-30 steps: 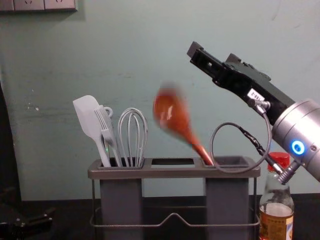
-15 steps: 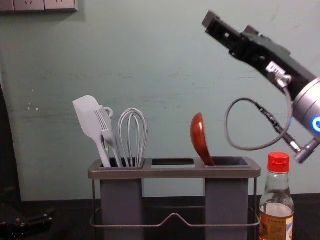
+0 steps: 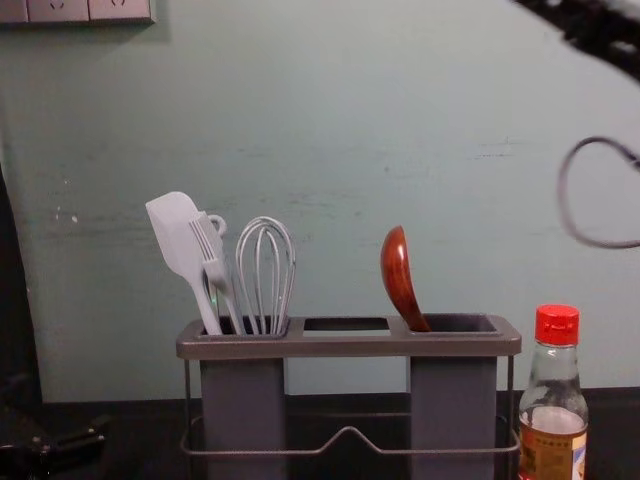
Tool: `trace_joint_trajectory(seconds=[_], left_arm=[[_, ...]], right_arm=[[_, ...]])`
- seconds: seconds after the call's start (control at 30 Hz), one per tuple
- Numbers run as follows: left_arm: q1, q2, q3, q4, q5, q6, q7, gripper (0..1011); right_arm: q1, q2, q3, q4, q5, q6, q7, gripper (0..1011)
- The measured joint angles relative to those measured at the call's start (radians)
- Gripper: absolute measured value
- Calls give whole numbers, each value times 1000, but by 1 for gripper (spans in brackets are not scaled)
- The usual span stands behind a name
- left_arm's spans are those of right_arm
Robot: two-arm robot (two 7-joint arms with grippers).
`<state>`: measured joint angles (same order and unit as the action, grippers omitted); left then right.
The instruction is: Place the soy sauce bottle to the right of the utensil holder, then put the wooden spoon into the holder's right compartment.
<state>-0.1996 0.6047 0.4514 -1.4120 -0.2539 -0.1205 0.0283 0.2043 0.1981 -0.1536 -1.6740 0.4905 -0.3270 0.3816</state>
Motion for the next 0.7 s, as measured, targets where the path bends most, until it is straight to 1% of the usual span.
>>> trace_joint_trajectory(seconds=[0.03,0.07,0.13,0.17,0.33,0.57,0.63,0.7], left_arm=[[0,0,0,0,0,0,0,1000],[0,0,0,0,0,0,0,1000],[0,0,0,0,0,0,0,1000],[0,0,0,0,0,0,0,1000],[0,0,0,0,0,0,0,1000],[0,0,0,0,0,0,0,1000],[0,0,0,0,0,0,0,1000],[0,0,0,0,0,0,0,1000]], right_arm=[[-5,7,6,-7,1,3,0,1003],[-15,23,22,-23,6,8,0,1003],[-24,35,33,-32,10,13,0,1002],[-33,48,46,-39,16,16,1,1003],[-54,74,77,-50,29,20,5,1003],[-76,98,115,-51,37,22,5,1002],[-80,103,123,-50,33,24,1,1003],[-88,111,140,-44,21,26,-11,1003]])
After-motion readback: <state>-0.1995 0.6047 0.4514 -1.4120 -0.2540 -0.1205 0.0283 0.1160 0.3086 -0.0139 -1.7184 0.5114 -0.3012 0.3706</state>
